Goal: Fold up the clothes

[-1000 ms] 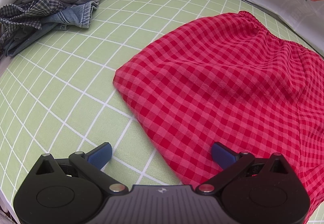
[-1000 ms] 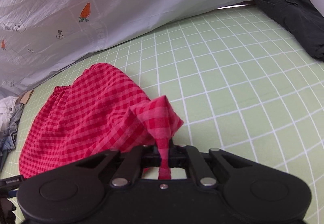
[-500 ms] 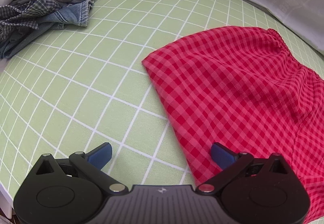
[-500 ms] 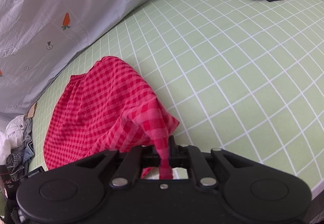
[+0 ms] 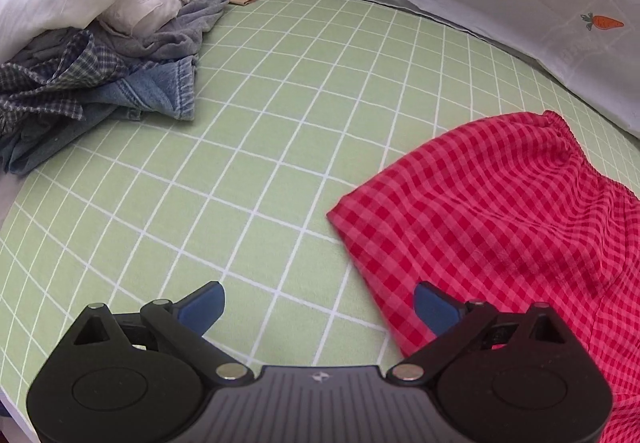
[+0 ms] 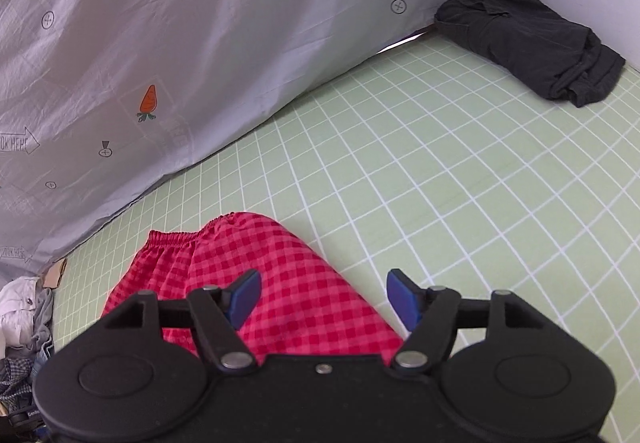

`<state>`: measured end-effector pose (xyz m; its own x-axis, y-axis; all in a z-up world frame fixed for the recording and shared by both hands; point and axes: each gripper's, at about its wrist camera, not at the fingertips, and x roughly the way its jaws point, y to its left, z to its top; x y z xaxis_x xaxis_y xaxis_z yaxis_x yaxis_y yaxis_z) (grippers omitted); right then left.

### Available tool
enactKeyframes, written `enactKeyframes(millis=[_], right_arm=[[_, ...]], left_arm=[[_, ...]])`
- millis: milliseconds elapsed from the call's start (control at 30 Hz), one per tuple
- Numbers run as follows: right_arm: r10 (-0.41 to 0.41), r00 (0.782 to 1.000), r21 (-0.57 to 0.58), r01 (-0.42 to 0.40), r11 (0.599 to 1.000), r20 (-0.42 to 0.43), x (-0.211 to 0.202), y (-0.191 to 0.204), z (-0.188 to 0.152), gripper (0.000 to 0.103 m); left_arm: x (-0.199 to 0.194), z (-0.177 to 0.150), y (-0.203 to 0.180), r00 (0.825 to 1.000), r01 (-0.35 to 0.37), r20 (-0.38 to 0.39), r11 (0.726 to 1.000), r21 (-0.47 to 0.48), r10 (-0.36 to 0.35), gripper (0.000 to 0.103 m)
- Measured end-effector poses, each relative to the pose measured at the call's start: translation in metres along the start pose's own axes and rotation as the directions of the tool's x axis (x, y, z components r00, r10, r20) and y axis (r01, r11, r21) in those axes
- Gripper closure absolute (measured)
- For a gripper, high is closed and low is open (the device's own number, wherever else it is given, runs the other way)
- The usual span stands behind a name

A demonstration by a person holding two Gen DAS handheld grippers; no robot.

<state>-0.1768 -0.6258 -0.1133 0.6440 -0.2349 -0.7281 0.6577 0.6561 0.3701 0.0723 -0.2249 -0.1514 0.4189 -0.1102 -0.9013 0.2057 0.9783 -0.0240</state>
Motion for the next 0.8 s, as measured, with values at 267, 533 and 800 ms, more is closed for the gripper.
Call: enactKeyframes(millis=[267,533,800], right_arm=[[0.015,0.993,0.004,-0.014,1.000,-0.121,0.094,0.036,0.013,0.030],[0.036,0.990,-0.118,-0.053,0.992,-0.138,0.110,0.059,0.007,0.101],[0.103,0.995,-0.448,-0.082,0.890,0.021,0.048,0.112,-0.023,0.101]], left_arm=[[0.023,0.016,-0.013,0.999,0.031,-0.019,0.999,0.035,-0.031,0.035],[0.024,0.009,-0.022,0.998,0.060,-0.017,0.997,0.046,-0.059,0.102],[0.000,-0.025,-0.007,0.995,0.087,-0.055,0.996,-0.021,-0.088,0.102]])
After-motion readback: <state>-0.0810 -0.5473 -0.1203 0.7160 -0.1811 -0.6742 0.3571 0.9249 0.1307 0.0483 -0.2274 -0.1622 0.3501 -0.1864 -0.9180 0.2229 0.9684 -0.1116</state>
